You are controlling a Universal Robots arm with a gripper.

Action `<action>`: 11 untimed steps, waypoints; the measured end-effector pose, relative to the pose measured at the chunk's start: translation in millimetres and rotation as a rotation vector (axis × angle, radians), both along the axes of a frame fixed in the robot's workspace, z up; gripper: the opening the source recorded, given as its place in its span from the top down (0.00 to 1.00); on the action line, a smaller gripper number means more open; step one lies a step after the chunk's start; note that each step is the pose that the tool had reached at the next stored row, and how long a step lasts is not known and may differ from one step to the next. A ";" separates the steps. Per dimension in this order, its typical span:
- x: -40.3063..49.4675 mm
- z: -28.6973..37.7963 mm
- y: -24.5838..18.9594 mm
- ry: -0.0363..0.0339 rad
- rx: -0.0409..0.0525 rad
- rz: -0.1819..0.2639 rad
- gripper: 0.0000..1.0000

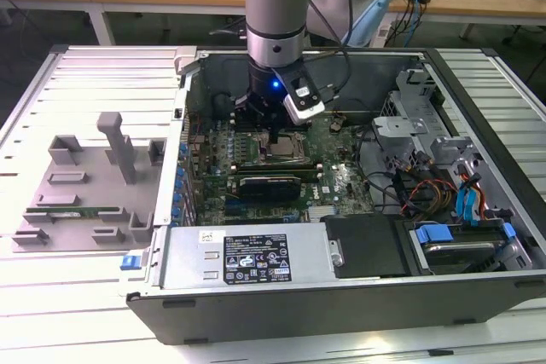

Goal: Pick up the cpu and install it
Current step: 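Close the cpu cover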

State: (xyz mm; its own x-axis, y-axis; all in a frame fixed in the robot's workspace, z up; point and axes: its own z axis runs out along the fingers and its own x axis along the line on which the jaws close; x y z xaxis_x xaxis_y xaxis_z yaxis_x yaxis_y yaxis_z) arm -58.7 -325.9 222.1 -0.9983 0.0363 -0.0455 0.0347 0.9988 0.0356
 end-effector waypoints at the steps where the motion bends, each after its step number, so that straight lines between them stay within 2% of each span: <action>1: -0.8 -0.2 -1.6 0.0000 0.0000 0.002 0.89; 3: -2.5 -1.2 -2.8 -0.0002 0.0003 0.009 0.89; 5: -3.8 -2.3 -3.1 0.0000 -0.0001 0.061 0.89; 8: -4.6 -3.4 -4.0 -0.0002 0.0001 0.099 0.89; 11: -5.4 -5.4 -4.4 0.0000 0.0000 0.108 0.89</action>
State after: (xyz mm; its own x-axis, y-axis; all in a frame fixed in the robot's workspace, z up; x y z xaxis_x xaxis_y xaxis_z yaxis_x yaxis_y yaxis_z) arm -64.2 -330.3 216.7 -0.9964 -0.0719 -0.0455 -0.0736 0.9967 0.0356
